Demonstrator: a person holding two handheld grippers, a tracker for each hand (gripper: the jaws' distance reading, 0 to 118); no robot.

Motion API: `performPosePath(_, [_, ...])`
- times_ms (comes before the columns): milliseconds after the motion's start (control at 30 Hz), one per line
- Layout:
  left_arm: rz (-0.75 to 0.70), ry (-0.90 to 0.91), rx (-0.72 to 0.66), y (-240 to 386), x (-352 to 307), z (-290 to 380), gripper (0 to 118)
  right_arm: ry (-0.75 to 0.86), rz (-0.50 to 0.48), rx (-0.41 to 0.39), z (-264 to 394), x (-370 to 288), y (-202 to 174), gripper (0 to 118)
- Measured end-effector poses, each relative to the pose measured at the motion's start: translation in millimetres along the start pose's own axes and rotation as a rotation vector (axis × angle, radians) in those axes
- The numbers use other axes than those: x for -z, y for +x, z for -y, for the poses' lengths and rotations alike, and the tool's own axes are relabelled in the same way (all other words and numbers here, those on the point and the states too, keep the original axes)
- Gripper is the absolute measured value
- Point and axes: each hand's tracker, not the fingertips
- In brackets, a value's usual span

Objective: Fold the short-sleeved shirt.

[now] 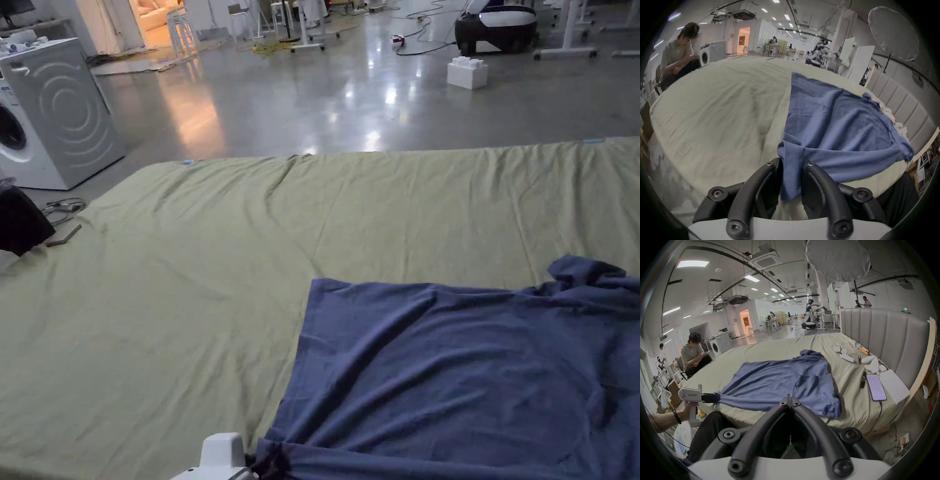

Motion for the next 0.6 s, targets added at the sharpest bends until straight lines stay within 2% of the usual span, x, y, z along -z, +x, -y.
performPosePath(200, [-0.06,-0.106,0.25,22,11,-6,18,-0.03,0.073,0.068,18,7,30,0])
performPosePath(300, [-0.048,-0.156,0.201,22,20,-14,18,-0.078,0.15,0.078,21,40,57,1])
performPosePath(333, [-0.046,-0.165,0.188,20,20,-15,18,-0.077,0.18,0.076,24,54,67,14])
performPosePath(400, [-0.041,-0.162,0.176,19,22,-15,18,-0.099,0.212,0.096,32,84,88,65])
performPosePath(433, [-0.051,-0.161,0.189,19,21,-14,18,-0.12,0.213,0.117,35,97,96,79])
performPosePath(500, [-0.06,-0.155,0.197,22,20,-12,18,-0.136,0.202,0.155,42,120,112,75])
performPosePath(600, [-0.068,-0.165,0.189,24,21,-13,18,-0.18,0.201,0.188,50,143,123,75])
